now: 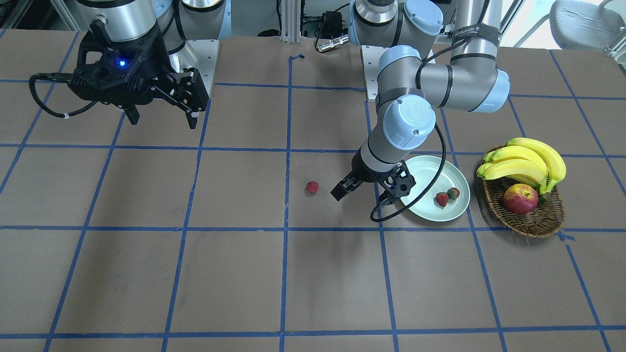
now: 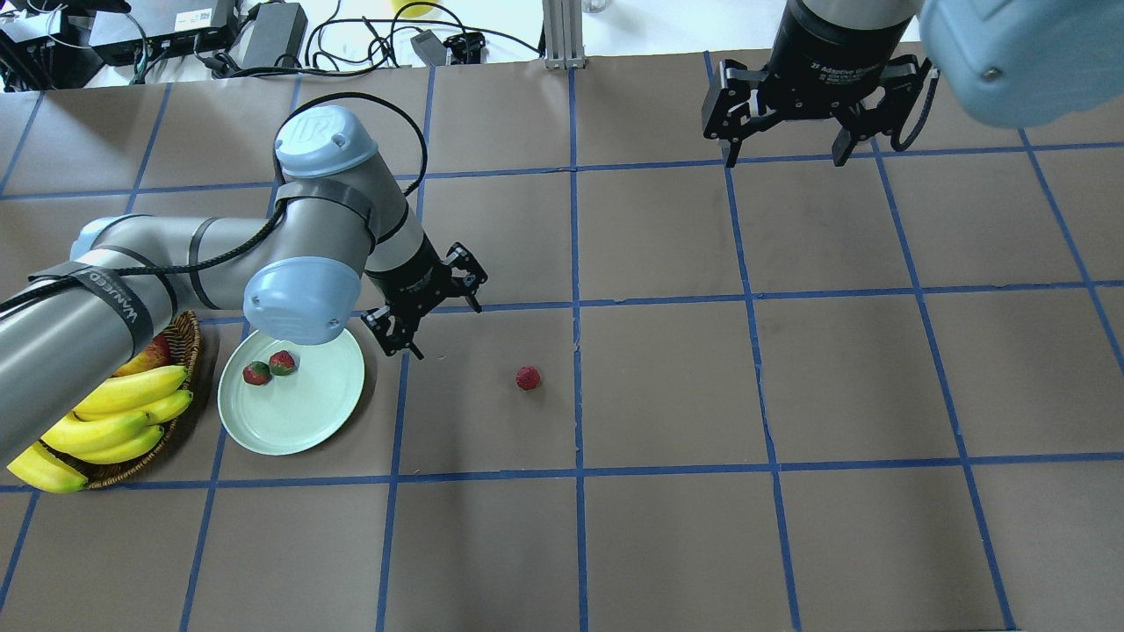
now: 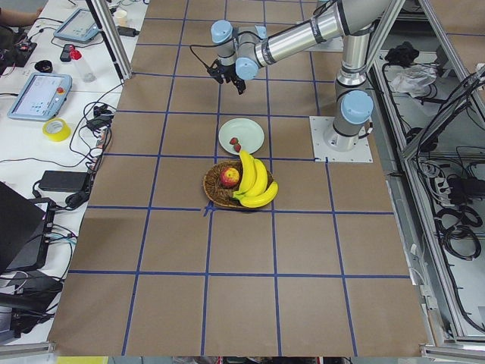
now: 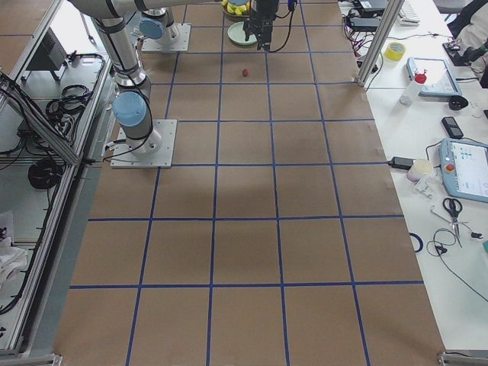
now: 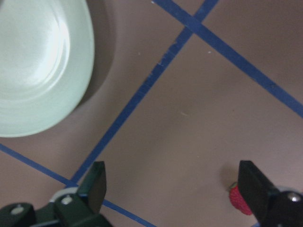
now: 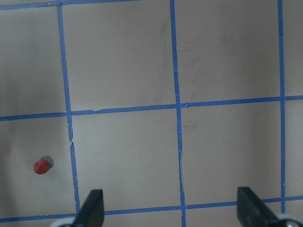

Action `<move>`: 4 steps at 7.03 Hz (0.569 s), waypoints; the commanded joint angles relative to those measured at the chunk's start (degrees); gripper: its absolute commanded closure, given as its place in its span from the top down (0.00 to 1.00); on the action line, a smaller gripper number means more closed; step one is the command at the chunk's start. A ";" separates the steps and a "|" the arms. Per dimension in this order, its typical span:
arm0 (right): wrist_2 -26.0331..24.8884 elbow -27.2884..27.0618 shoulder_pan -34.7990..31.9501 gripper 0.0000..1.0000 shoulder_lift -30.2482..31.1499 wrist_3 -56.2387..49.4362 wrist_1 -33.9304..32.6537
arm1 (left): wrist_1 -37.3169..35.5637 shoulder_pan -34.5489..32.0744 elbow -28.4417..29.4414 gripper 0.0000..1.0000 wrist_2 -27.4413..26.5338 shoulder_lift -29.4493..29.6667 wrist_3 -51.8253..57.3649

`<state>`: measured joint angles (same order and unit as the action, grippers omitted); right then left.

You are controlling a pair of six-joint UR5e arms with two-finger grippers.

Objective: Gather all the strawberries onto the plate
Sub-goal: 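Reach the left gripper to the last strawberry and grasp it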

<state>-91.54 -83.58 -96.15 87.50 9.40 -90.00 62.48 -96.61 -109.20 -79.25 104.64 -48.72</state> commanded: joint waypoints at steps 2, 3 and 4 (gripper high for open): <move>0.22 0.00 -0.09 1.00 -0.05 0.00 -0.09 | -7.43 -4.37 -0.48 1.00 4.81 4.06 -7.00; 0.22 0.00 -0.09 1.00 -0.05 0.09 0.00 | -7.72 -5.25 -0.75 0.99 4.81 5.64 -7.62; 0.14 0.00 -0.09 1.00 -0.05 0.00 0.00 | -8.07 -6.13 -1.27 0.97 4.46 6.62 -7.71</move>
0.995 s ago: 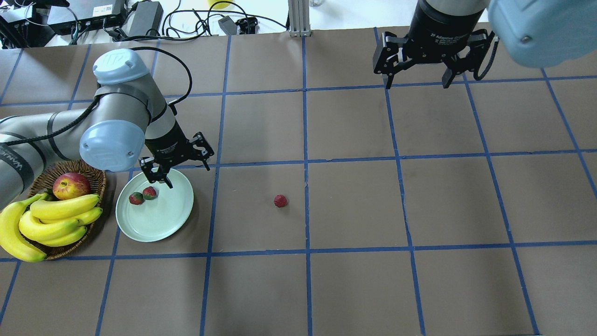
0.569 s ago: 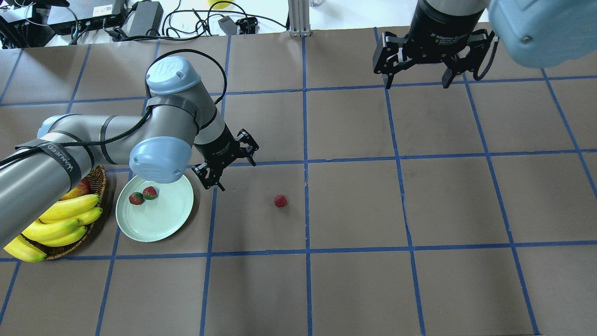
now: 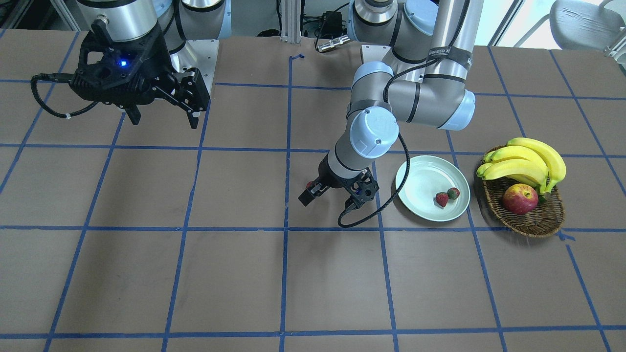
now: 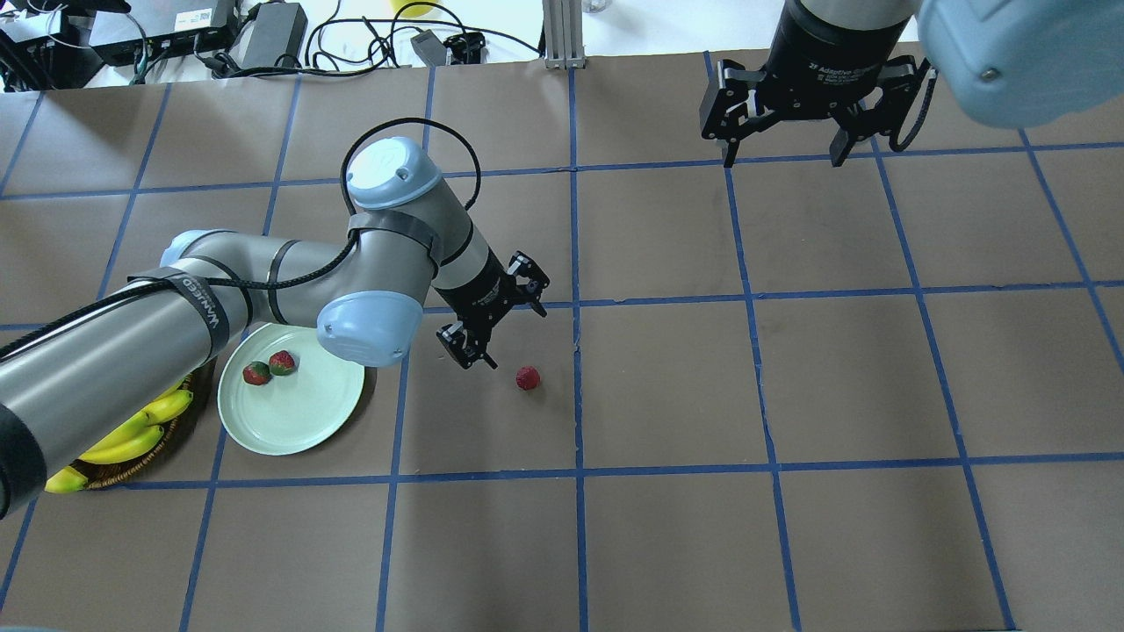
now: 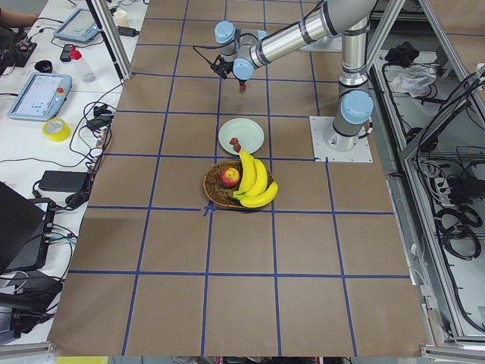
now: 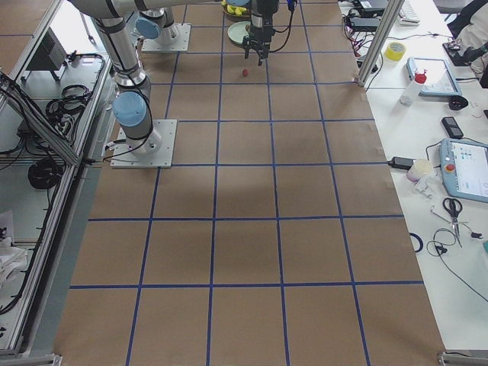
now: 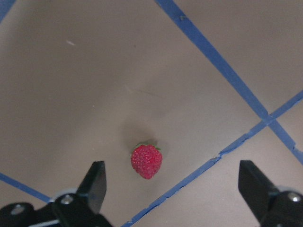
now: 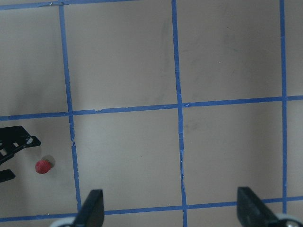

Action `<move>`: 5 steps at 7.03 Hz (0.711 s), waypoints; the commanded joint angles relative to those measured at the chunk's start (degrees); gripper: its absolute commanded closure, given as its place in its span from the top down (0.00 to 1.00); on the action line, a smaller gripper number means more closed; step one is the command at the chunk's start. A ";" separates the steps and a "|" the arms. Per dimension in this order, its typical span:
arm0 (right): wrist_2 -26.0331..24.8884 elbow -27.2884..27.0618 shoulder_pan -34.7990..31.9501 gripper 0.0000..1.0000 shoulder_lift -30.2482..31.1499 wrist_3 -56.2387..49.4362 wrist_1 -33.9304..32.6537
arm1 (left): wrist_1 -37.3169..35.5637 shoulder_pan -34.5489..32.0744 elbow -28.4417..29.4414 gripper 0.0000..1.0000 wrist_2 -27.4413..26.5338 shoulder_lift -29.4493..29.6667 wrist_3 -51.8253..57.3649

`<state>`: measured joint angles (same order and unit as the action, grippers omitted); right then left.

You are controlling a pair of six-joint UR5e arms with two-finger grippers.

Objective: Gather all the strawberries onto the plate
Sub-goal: 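Reach the left gripper to the last strawberry and grasp it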

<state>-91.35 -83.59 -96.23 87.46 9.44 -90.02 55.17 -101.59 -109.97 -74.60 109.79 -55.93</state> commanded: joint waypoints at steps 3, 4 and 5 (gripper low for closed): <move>0.12 0.00 -0.01 1.00 0.00 0.05 -0.07 | -0.76 -1.33 -3.05 0.83 -1.15 1.75 0.11; 0.20 0.00 -0.01 1.00 0.00 0.05 -0.07 | -1.02 -1.24 -2.27 0.16 -0.73 1.75 -0.14; 0.12 0.00 -0.01 1.00 0.00 -0.04 -0.07 | -1.03 -1.24 -2.09 0.00 -0.63 1.66 0.20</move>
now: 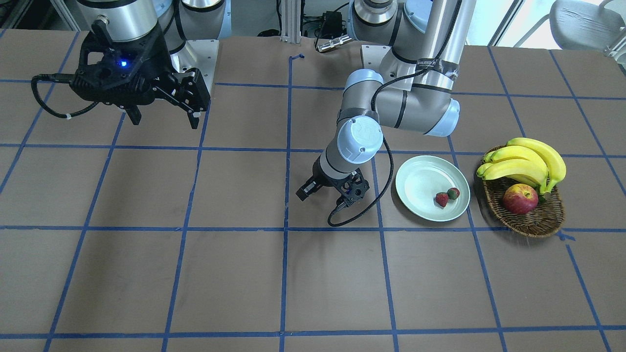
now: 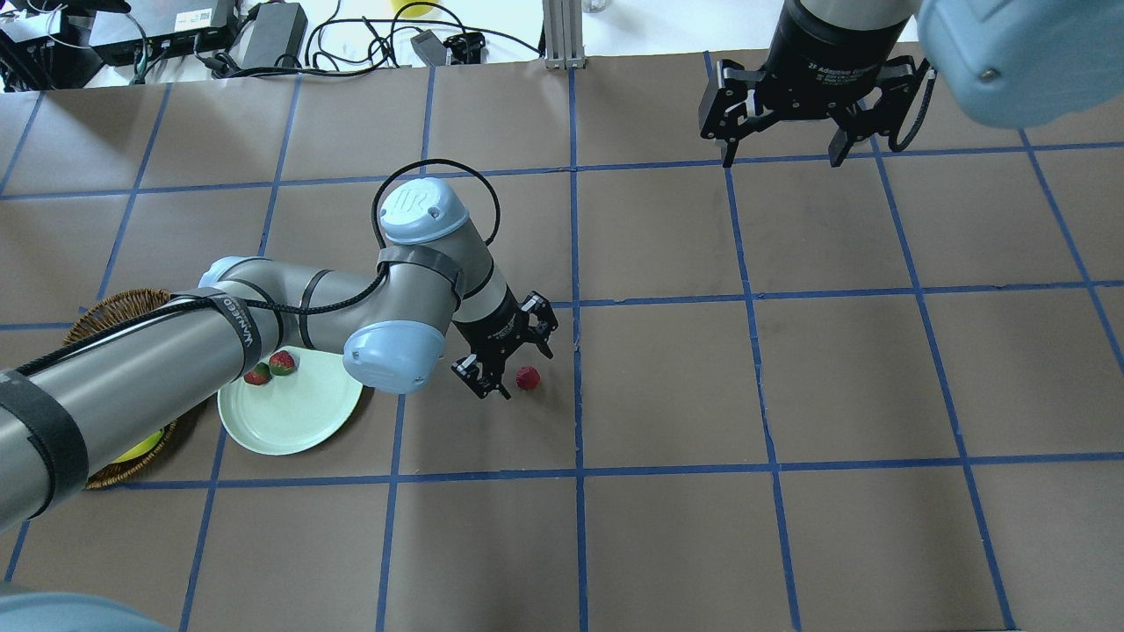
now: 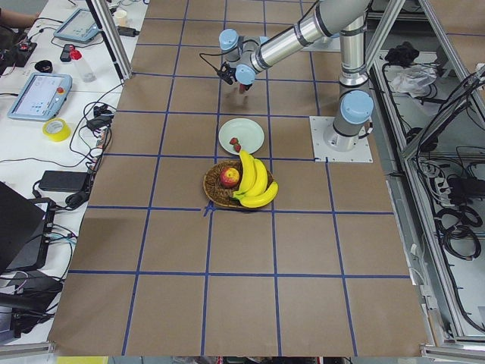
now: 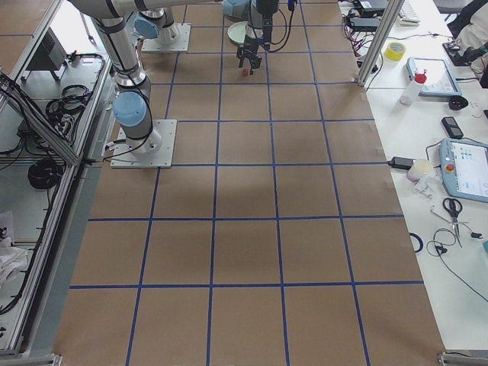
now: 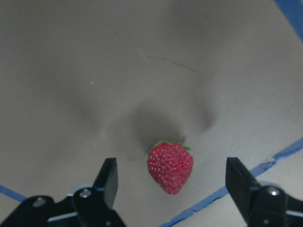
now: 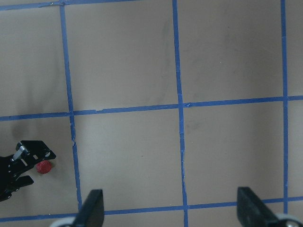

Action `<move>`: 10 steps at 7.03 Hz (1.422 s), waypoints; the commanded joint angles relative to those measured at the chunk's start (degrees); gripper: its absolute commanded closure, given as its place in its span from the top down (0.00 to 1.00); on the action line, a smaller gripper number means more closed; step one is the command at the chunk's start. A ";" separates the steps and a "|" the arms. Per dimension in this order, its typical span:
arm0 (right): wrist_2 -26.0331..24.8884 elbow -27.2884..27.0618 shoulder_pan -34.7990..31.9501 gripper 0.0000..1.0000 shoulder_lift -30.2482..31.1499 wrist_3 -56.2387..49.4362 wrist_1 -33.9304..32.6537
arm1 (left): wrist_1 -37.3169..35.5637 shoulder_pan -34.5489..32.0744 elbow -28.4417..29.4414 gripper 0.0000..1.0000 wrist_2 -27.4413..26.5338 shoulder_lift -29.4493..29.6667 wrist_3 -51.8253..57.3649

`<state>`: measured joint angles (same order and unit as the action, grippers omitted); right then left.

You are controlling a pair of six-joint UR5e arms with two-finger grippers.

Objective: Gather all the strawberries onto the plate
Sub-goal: 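Carry the last strawberry onto the green plate and release it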

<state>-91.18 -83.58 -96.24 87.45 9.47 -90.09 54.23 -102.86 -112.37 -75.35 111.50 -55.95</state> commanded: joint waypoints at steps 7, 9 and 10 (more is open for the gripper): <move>0.12 -0.09 0.00 1.00 -0.09 0.02 -0.09 | 5.31 6.49 3.46 0.00 -11.82 -5.57 17.30; -0.13 -0.09 0.00 1.00 -0.09 0.11 0.00 | 17.09 15.19 5.57 0.00 -19.01 -9.00 32.31; -0.22 -0.09 0.00 1.00 -0.09 0.02 0.00 | 18.87 19.58 5.32 0.00 -19.13 -9.37 34.83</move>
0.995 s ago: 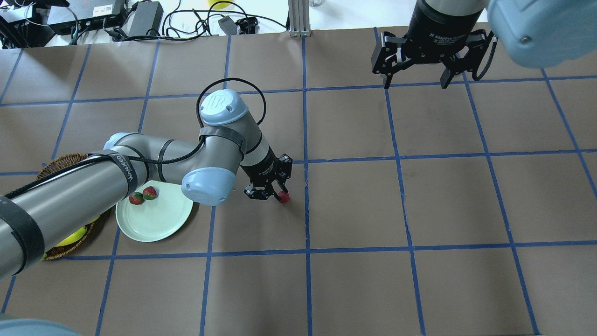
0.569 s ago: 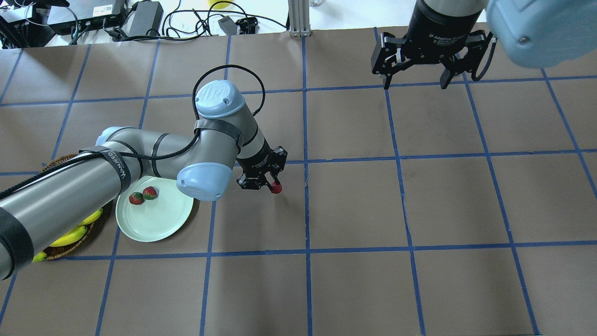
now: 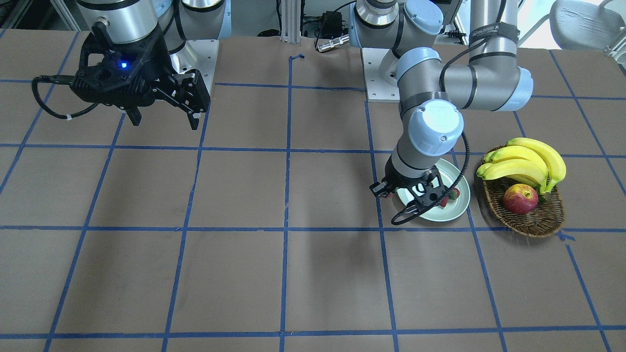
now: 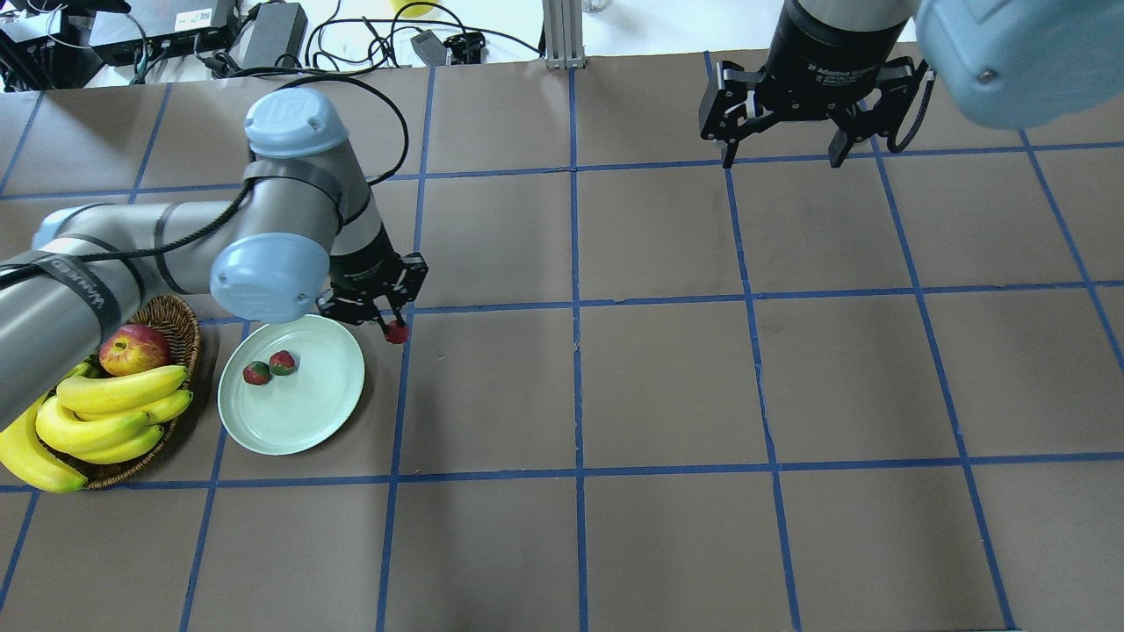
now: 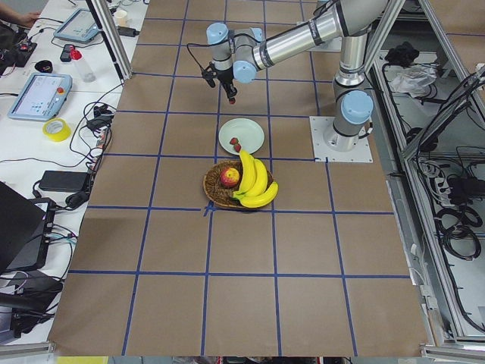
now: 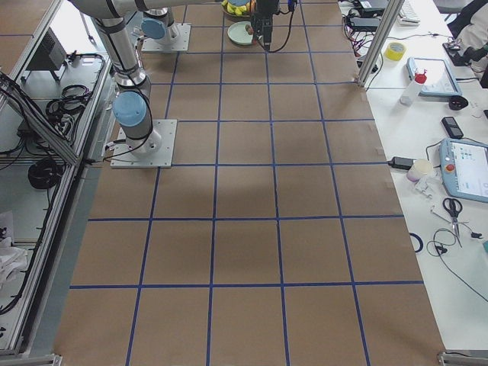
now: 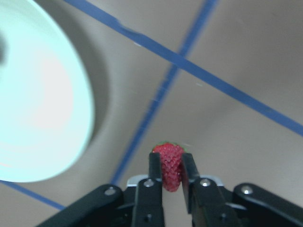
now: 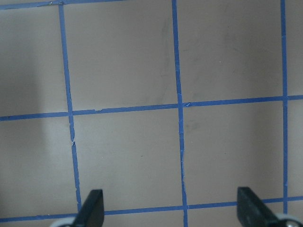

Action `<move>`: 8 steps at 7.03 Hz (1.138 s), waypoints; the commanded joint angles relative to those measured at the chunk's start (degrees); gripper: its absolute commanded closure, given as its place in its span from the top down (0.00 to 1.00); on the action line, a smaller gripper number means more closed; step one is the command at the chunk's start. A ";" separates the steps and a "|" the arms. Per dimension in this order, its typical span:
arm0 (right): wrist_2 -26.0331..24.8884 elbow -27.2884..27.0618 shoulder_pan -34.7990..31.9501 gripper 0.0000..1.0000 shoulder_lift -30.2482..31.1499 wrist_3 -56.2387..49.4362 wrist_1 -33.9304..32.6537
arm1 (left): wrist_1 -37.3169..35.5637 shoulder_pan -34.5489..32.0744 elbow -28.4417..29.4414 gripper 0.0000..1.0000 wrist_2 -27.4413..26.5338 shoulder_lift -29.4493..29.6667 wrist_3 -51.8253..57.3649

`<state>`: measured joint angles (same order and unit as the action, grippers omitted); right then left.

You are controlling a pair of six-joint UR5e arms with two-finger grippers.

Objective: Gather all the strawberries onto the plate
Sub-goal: 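Carry the last strawberry onto the green plate and release it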

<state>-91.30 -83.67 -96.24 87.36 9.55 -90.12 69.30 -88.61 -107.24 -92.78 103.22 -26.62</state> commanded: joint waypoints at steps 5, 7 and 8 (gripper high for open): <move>-0.28 -0.09 0.00 1.00 -0.09 -0.06 0.03 | 10.24 10.91 1.50 1.00 -1.53 -2.75 13.52; -0.10 -0.09 0.09 1.00 -0.53 -0.06 -0.41 | 12.59 9.69 7.28 1.00 -0.92 -5.99 13.96; -0.10 -0.09 0.00 1.00 -0.53 -0.06 -0.50 | 14.09 7.94 9.22 1.00 -0.83 -7.92 13.96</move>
<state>-91.47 -83.76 -96.21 86.95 9.49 -90.41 81.59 -79.05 -100.74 -93.84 97.53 -12.74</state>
